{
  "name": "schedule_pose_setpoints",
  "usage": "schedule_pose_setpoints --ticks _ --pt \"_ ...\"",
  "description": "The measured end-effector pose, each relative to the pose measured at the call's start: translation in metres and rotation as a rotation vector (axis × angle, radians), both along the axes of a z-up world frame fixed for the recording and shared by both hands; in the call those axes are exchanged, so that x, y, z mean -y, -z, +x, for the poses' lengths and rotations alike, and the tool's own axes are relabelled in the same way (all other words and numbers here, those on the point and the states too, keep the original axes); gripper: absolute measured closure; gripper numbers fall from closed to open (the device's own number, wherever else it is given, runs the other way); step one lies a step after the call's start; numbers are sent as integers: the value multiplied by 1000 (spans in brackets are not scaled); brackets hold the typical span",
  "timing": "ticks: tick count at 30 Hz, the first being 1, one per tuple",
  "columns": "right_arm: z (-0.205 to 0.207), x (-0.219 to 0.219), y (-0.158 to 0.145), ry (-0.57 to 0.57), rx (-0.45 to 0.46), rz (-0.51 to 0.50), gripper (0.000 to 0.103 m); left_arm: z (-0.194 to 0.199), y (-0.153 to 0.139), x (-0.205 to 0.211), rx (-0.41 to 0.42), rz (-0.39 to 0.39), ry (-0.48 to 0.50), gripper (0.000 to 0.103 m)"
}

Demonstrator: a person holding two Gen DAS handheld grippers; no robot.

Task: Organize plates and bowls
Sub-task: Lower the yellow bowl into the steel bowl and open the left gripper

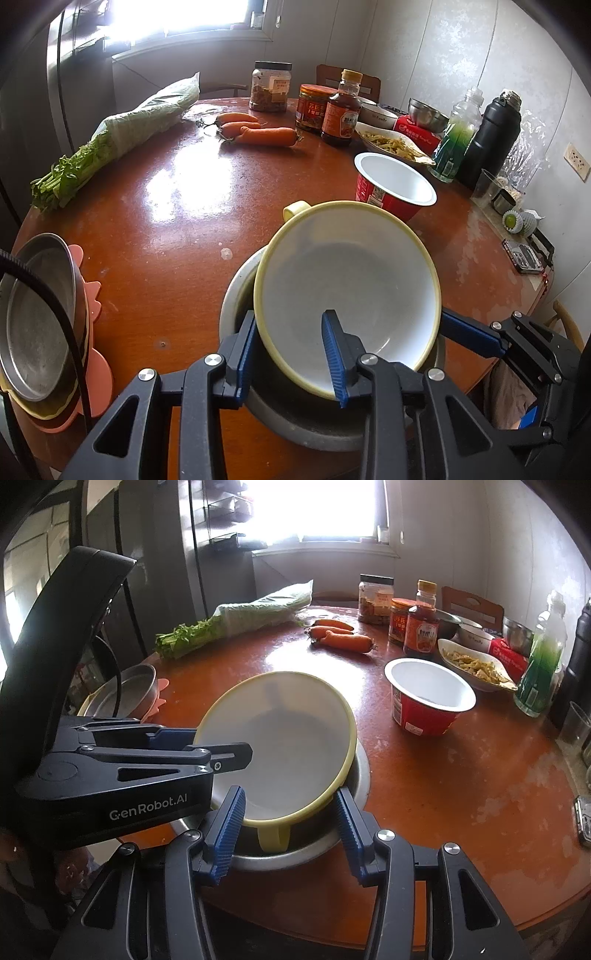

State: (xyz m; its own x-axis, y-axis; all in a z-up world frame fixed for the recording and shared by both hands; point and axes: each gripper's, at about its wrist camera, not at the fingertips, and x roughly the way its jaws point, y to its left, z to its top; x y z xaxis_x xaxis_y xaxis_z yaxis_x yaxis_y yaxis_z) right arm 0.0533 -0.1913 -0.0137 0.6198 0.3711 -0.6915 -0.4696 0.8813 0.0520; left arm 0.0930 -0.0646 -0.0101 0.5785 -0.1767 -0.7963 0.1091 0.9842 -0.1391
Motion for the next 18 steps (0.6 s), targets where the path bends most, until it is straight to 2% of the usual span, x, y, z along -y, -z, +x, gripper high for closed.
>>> schedule_pose_setpoints --ticks 5,14,18 --pt "-1 1 -1 16 11 -16 47 0 -1 -1 0 -5 -4 69" --pt "4 7 0 31 1 2 46 0 -5 -4 11 -14 -7 67" --pt "5 8 0 40 -2 2 42 0 -9 -7 20 -29 -13 67"
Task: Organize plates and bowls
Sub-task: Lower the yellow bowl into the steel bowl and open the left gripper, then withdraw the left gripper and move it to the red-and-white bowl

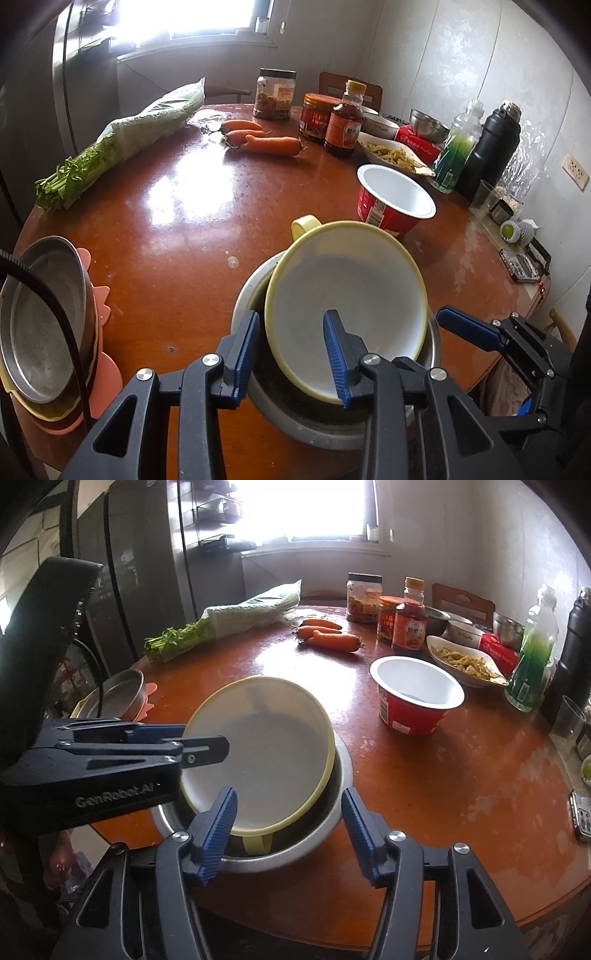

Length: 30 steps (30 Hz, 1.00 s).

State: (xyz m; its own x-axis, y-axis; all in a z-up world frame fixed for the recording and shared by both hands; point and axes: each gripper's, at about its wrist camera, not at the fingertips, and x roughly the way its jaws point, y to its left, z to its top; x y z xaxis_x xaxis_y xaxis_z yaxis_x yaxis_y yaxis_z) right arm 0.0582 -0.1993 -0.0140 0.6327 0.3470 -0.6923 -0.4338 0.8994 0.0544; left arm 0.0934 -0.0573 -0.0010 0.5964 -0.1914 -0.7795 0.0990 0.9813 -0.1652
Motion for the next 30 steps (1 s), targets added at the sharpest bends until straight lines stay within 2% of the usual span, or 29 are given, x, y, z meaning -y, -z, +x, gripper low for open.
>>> schedule_pose_setpoints --ticks 3,8,17,30 --pt "2 1 1 5 -1 0 41 -1 -2 -1 4 7 -2 67" --pt "6 5 1 13 -6 7 39 -3 -9 0 27 13 -5 59" --pt "13 19 2 48 -6 29 35 -2 -17 3 54 14 -3 58" --pt "26 39 -2 97 -12 54 34 15 -25 14 66 32 7 57"
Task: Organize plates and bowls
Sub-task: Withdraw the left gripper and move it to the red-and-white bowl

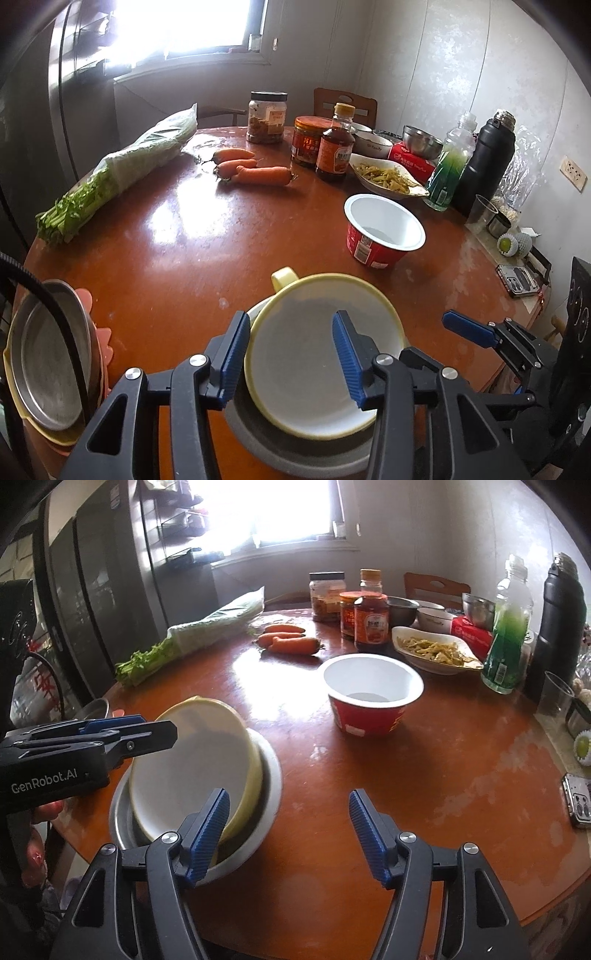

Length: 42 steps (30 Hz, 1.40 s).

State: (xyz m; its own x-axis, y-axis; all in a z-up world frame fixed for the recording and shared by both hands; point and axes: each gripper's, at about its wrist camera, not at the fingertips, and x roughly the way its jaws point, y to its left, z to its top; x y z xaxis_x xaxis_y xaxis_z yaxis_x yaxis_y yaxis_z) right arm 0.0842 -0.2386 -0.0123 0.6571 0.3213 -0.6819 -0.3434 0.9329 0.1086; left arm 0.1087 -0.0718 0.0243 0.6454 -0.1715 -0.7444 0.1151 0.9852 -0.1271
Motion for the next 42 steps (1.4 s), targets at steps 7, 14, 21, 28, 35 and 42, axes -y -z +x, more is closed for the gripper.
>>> schedule_pose_setpoints --ticks 7,14,21,28,35,42 --pt "7 8 -6 20 -1 -1 34 15 0 3 -16 13 -5 57" --pt "17 15 -10 40 -3 -5 34 31 -7 1 -5 11 -34 57" --pt "25 17 -10 48 -16 -8 34 45 -3 2 -16 23 -39 56" --pt "34 19 -10 60 -27 -8 34 56 2 -1 -45 21 -40 54" --pt "48 24 -11 82 -34 -7 34 68 5 -1 -83 10 -24 54" --pt "65 40 -16 131 -30 9 34 83 -5 9 -69 0 4 54"
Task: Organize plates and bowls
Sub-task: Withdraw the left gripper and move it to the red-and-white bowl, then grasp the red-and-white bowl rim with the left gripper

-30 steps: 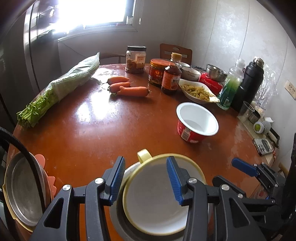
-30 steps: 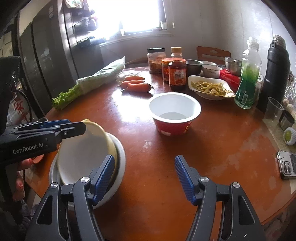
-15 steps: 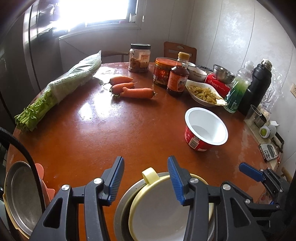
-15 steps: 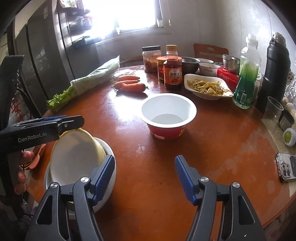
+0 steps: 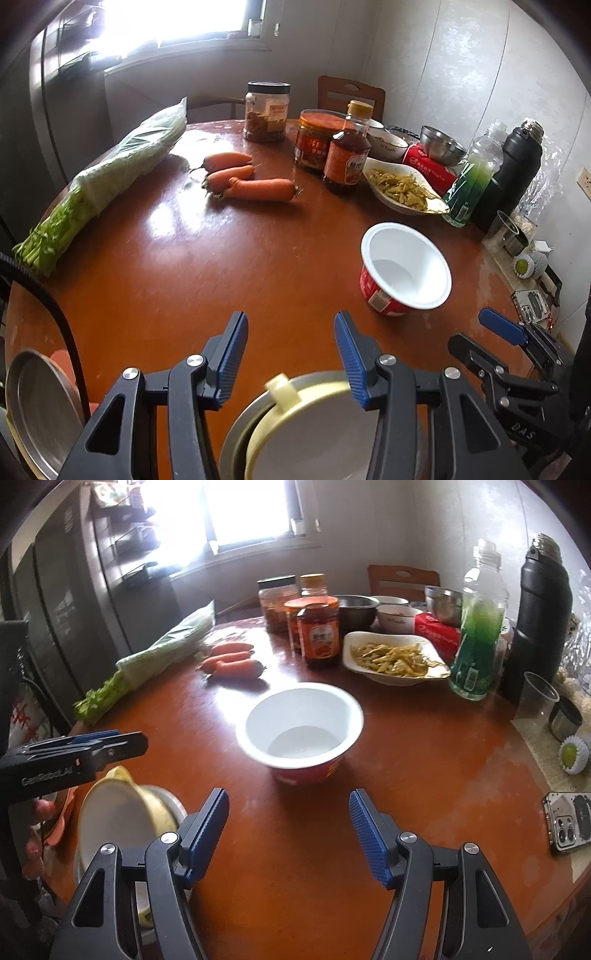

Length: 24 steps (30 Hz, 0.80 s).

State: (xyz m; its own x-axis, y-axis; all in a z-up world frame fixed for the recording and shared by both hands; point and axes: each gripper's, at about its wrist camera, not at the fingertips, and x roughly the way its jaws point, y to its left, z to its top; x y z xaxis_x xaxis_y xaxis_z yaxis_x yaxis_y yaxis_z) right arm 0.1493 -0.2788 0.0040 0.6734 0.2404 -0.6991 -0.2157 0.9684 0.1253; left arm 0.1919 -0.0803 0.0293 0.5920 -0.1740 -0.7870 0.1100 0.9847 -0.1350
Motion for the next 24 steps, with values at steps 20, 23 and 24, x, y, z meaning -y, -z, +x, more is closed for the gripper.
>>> schedule_pose_setpoints --ticks 20,23,24 --pt "68 30 12 41 -34 27 33 52 11 50 -86 15 94 54" --pt "77 29 16 28 -41 32 33 58 14 52 -99 9 88 54" --pt "79 28 18 21 -40 32 33 59 15 53 -105 3 90 54"
